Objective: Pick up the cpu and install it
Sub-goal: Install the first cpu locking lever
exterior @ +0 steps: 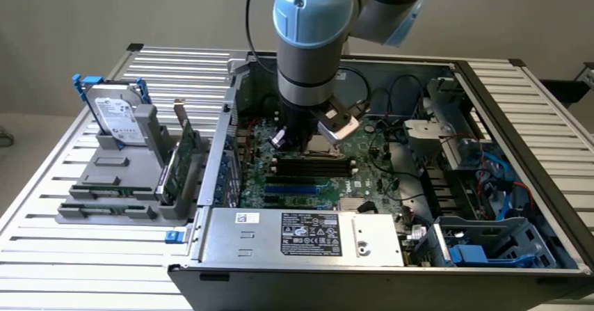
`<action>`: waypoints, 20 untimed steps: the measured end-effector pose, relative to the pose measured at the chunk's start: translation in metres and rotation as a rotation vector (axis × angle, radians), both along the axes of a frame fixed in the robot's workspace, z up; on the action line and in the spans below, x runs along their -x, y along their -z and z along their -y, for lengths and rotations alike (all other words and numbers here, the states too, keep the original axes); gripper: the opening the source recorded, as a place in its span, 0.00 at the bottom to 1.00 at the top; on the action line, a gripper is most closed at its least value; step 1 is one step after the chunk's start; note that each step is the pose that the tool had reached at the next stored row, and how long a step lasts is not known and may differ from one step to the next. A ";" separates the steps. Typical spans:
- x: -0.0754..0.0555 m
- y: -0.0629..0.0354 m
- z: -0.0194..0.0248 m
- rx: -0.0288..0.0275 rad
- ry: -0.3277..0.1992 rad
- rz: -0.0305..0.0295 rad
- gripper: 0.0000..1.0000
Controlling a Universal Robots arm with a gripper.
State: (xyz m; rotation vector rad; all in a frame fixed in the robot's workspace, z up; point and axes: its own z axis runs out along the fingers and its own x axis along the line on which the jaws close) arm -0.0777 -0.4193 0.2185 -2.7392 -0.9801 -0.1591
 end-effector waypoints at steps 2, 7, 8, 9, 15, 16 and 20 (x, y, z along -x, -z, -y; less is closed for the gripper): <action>0.001 0.0025 -0.0006 0.0003 0.011 0.0000 0.11; 0.004 0.0038 -0.0021 0.0003 0.034 -0.0002 0.11; 0.005 0.0039 -0.0025 0.0003 0.038 -0.0004 0.11; 0.006 0.0039 -0.0029 0.0004 0.041 -0.0007 0.11; 0.008 0.0044 -0.0047 0.0004 0.062 -0.0031 0.11; 0.008 0.0045 -0.0047 0.0005 0.065 -0.0038 0.11; 0.008 0.0052 -0.0048 0.0006 0.077 -0.0087 0.11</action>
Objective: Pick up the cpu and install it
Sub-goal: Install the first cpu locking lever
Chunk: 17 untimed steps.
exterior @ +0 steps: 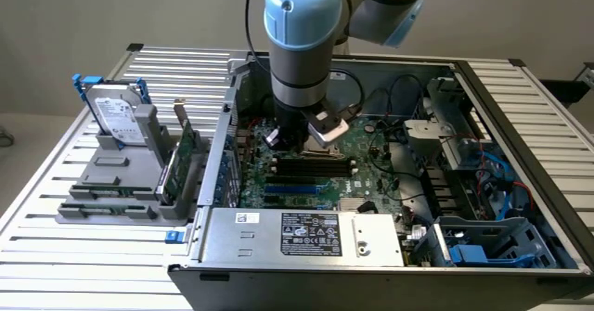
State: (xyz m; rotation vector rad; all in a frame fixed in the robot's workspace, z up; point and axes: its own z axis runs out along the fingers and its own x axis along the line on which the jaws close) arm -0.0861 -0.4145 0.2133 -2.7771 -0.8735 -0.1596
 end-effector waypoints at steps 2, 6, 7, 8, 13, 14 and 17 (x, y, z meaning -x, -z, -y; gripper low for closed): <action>0.000 0.0006 0.0000 0.0002 0.005 -0.0026 0.11; 0.000 0.0024 0.0000 0.0070 0.016 -0.0081 0.11; 0.000 0.0031 0.0000 0.0097 0.019 -0.0092 0.11; 0.000 0.0037 0.0000 0.0127 0.022 -0.0101 0.11; 0.001 0.0067 -0.0001 0.0179 0.040 -0.0141 0.11; 0.001 0.0069 -0.0001 0.0181 0.045 -0.0152 0.11; 0.001 0.0071 -0.0002 0.0180 0.058 -0.0176 0.11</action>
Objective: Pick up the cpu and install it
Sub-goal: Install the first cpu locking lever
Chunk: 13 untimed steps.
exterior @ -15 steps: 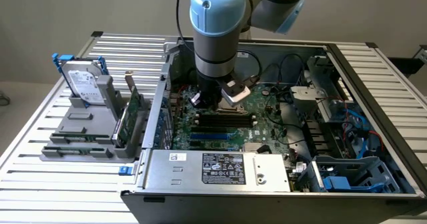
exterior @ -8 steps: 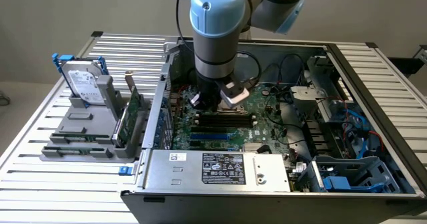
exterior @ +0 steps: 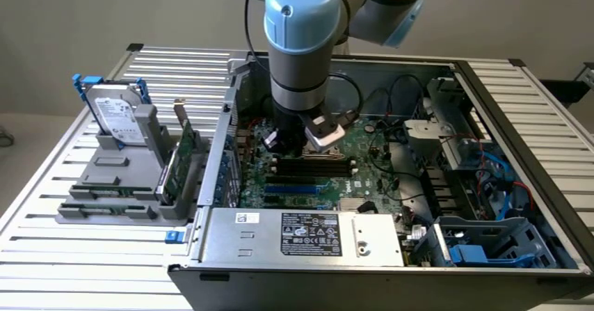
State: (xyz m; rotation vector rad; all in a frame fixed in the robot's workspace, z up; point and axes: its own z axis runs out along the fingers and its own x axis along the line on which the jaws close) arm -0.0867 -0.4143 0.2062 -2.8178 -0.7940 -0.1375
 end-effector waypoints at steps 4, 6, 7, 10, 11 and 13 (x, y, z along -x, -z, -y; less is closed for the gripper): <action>0.000 0.0004 -0.0003 -0.0003 0.019 -0.0059 0.11; 0.000 0.0006 -0.0005 -0.0001 0.026 -0.0088 0.11; 0.000 0.0006 -0.0007 -0.0002 0.029 -0.0091 0.11; 0.001 0.0007 -0.0018 -0.0002 0.034 -0.0090 0.11; 0.001 0.0008 -0.0021 -0.0003 0.036 -0.0089 0.11; 0.002 0.0011 -0.0027 0.0000 0.038 -0.0089 0.11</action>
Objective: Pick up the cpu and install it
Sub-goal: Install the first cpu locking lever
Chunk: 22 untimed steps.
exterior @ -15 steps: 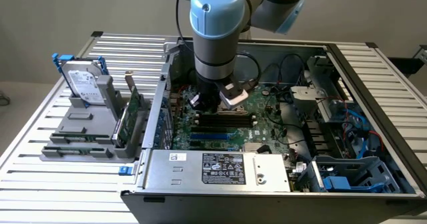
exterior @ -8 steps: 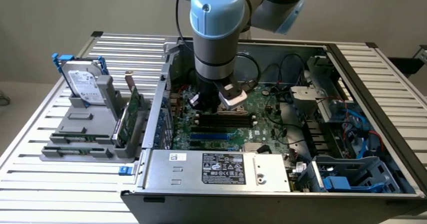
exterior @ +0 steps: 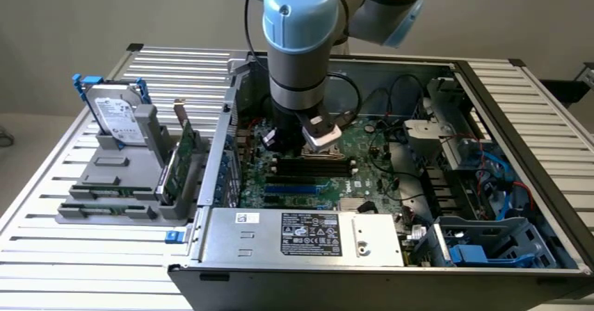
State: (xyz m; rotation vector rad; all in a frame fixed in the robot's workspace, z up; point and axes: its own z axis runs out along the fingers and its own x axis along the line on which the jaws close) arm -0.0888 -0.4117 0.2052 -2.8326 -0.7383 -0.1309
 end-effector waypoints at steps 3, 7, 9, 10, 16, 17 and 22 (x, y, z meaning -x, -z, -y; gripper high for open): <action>0.001 0.0003 -0.0002 0.0007 0.004 -0.0004 0.11; 0.001 0.0009 -0.0006 0.0004 0.007 -0.0002 0.11; 0.001 0.0016 -0.0010 0.0003 0.008 -0.0001 0.11; 0.001 0.0023 -0.0013 0.0004 0.008 -0.0002 0.11; 0.001 0.0064 -0.0038 0.0010 0.011 -0.0003 0.11; 0.001 0.0068 -0.0042 0.0008 0.012 -0.0003 0.11; 0.001 0.0084 -0.0060 0.0010 0.015 -0.0003 0.11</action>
